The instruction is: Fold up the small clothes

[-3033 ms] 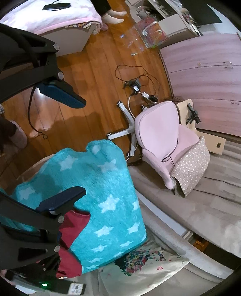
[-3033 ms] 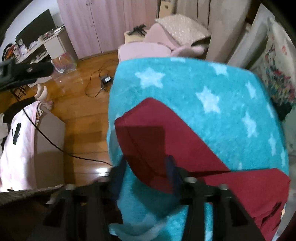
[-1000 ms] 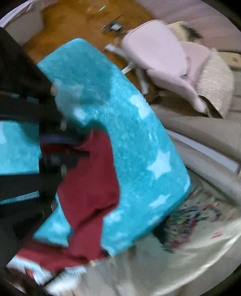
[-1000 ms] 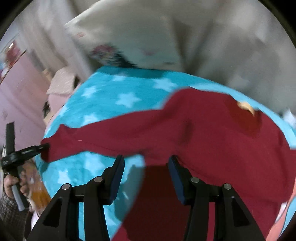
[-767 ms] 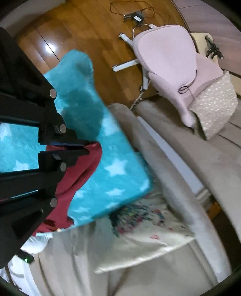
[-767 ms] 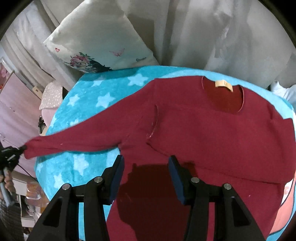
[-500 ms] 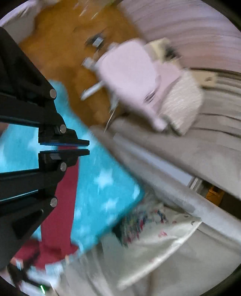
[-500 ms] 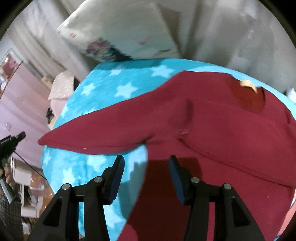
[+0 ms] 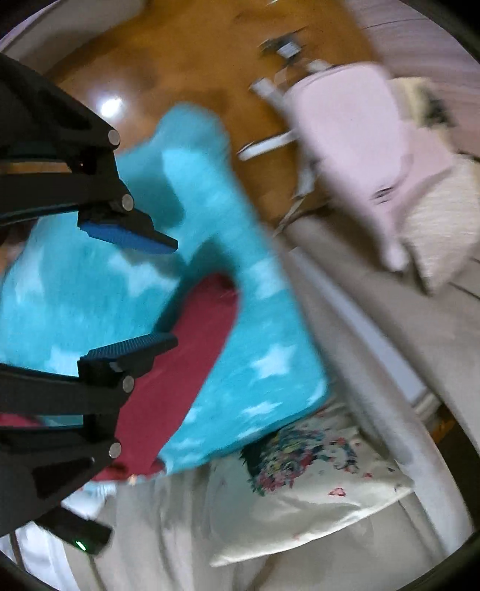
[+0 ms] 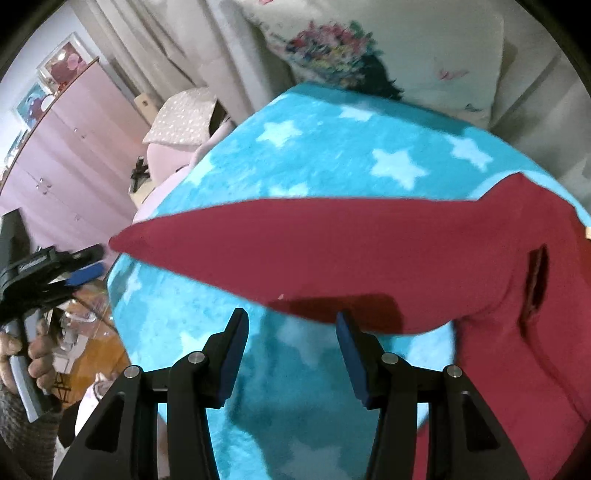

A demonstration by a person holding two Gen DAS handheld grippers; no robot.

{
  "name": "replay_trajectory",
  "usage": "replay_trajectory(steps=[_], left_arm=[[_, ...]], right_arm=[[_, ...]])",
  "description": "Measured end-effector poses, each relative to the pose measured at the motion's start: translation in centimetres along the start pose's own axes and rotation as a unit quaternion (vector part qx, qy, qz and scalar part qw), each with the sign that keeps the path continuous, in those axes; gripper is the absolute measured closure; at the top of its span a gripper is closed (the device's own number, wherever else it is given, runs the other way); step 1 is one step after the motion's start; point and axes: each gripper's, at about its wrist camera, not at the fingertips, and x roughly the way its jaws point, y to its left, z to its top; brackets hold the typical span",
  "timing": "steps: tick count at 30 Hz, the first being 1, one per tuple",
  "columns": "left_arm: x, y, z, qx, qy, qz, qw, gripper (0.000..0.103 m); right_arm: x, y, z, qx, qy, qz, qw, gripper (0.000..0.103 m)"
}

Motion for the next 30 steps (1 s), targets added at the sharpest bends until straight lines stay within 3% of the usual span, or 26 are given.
replay_trajectory(steps=[2,6,9,11,12,16,19,23,30], left_arm=[[1.9,-0.2,-0.1,-0.021,0.013,-0.011,0.9996,0.060],[3.7,-1.0,1.2,-0.050,-0.004,-0.023,0.9985,0.041],[4.4,-0.8,2.6,-0.088,-0.014,-0.013,0.9960,0.042],[4.6,-0.8,3.4,-0.091,-0.019,-0.009,0.9956,0.070],[4.5,-1.0,3.8,-0.086,-0.016,-0.013,0.9961,0.093],[1.9,-3.5,4.3,-0.061,-0.044,-0.045,0.9962,0.094],[-0.6,-7.7,3.5,-0.021,-0.068,-0.081,0.9942,0.094],[-2.5,-15.3,0.6,0.044,-0.068,-0.126,0.9886,0.094],[0.8,-30.8,-8.9,0.156,0.003,-0.189,0.9695,0.094]], right_arm=[[0.0,-0.1,-0.8,-0.002,0.005,-0.004,1.000,0.050],[-1.3,-2.0,-2.3,0.025,0.001,-0.019,0.999,0.050],[-2.9,-4.5,-3.9,0.063,-0.002,-0.035,0.997,0.050],[-4.0,-6.2,-5.1,0.090,-0.007,-0.049,0.995,0.050],[-4.7,-7.3,-5.9,0.104,-0.011,-0.055,0.993,0.050],[-7.0,-10.8,-8.5,0.151,-0.024,-0.071,0.986,0.050],[-8.3,-12.9,-9.8,0.177,-0.035,-0.073,0.981,0.049],[-10.2,-15.5,-11.8,0.205,-0.051,-0.066,0.975,0.050],[-15.0,-20.3,-16.8,0.239,-0.089,-0.078,0.964,0.050]])
